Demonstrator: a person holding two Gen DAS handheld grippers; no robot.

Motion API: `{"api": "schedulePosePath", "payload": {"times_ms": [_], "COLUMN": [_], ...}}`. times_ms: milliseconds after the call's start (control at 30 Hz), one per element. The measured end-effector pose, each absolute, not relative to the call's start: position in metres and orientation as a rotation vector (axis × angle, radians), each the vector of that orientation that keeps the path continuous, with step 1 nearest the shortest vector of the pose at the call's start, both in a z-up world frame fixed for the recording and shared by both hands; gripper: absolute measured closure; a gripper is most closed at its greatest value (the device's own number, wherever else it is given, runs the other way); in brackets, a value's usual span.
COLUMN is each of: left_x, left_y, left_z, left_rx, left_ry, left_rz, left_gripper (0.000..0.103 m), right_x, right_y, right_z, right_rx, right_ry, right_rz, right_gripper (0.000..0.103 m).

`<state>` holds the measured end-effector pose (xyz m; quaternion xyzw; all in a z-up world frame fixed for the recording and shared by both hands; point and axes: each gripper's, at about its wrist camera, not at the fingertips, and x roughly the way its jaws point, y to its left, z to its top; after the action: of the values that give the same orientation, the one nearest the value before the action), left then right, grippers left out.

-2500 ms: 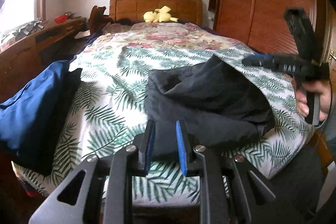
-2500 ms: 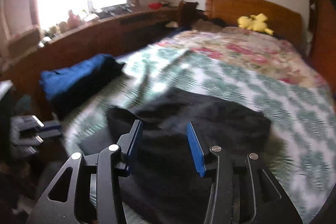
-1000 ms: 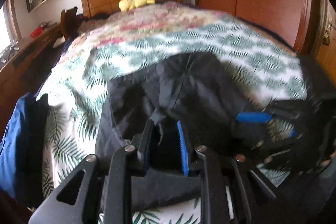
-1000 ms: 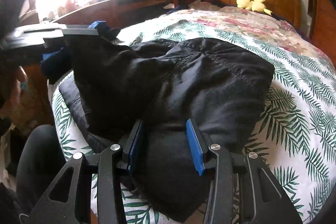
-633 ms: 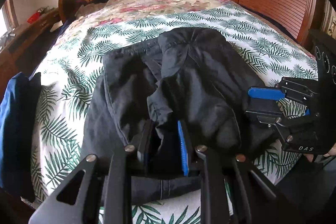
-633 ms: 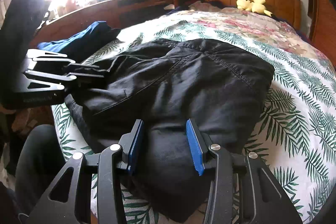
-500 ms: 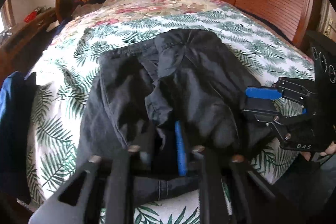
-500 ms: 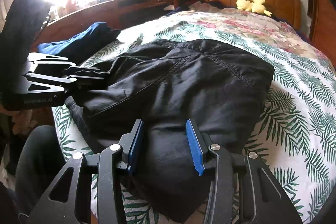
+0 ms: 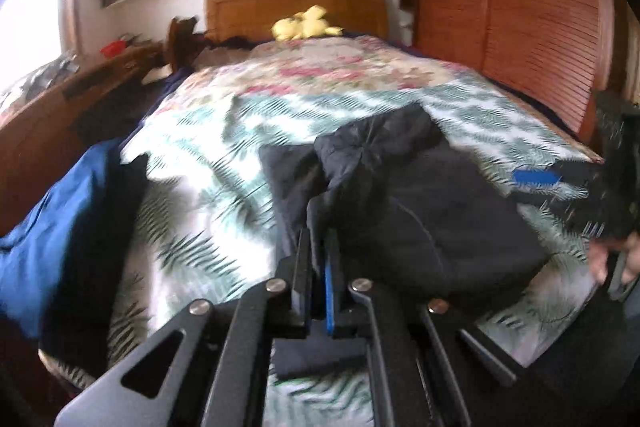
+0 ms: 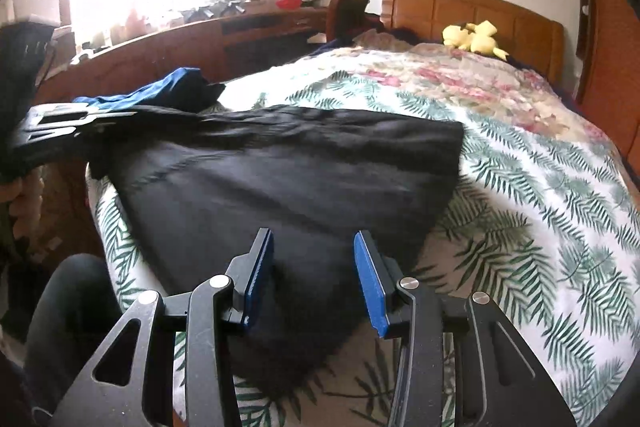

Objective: Fold large clothes
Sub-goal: 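Grasp the folded jacket bundle with both grippers and lift it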

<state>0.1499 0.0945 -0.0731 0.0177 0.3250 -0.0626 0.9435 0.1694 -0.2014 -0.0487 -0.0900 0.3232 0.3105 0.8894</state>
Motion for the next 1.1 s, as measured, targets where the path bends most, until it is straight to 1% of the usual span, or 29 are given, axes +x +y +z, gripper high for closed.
{"api": "schedulePosePath", "payload": {"times_ms": [133, 267, 333, 400, 433, 500, 533, 600, 667, 833, 900, 967, 1033, 1100], "left_x": [0.144, 0.139, 0.138, 0.139, 0.141, 0.142, 0.143, 0.142, 0.141, 0.135, 0.127, 0.117, 0.108, 0.102], "left_y": [0.125, 0.131, 0.131, 0.133, 0.135, 0.137, 0.135, 0.132, 0.128, 0.124, 0.128, 0.130, 0.130, 0.127], "left_z": [-0.099, -0.117, -0.125, -0.132, -0.135, -0.139, -0.139, -0.137, -0.135, -0.123, -0.117, -0.112, -0.111, -0.113], "left_rx": [-0.003, -0.007, -0.001, -0.011, -0.016, -0.022, -0.019, -0.008, -0.001, 0.012, -0.005, -0.015, -0.019, -0.016], "left_ry": [0.709, 0.725, 0.737, 0.753, 0.763, 0.774, 0.778, 0.781, 0.786, 0.801, 0.814, 0.817, 0.822, 0.831], "left_rz": [-0.088, -0.080, -0.079, -0.079, -0.080, -0.084, -0.086, -0.087, -0.086, -0.084, -0.095, -0.096, -0.096, -0.096], "left_gripper": [0.101, 0.101, 0.101, 0.101, 0.100, 0.100, 0.100, 0.100, 0.100, 0.099, 0.097, 0.092, 0.089, 0.087], "right_x": [0.194, 0.230, 0.259, 0.283, 0.297, 0.323, 0.333, 0.352, 0.367, 0.400, 0.399, 0.396, 0.394, 0.395], "right_y": [-0.196, -0.185, -0.180, -0.177, -0.175, -0.171, -0.170, -0.170, -0.173, -0.174, -0.170, -0.165, -0.166, -0.167], "right_z": [-0.041, -0.041, -0.047, -0.057, -0.064, -0.080, -0.089, -0.105, -0.120, -0.145, -0.149, -0.149, -0.150, -0.151], "right_rx": [-0.156, -0.174, -0.161, -0.157, -0.152, -0.148, -0.155, -0.142, -0.102, 0.030, 0.023, -0.004, -0.005, 0.009], "right_ry": [0.682, 0.685, 0.708, 0.731, 0.753, 0.800, 0.820, 0.857, 0.897, 1.030, 1.036, 1.031, 1.028, 1.033], "right_rz": [0.660, 0.639, 0.621, 0.610, 0.604, 0.590, 0.585, 0.581, 0.587, 0.683, 0.685, 0.679, 0.674, 0.676], "right_gripper": [0.061, 0.061, 0.058, 0.050, 0.048, 0.038, 0.036, 0.024, 0.015, 0.015, 0.014, 0.014, 0.014, 0.015]}}
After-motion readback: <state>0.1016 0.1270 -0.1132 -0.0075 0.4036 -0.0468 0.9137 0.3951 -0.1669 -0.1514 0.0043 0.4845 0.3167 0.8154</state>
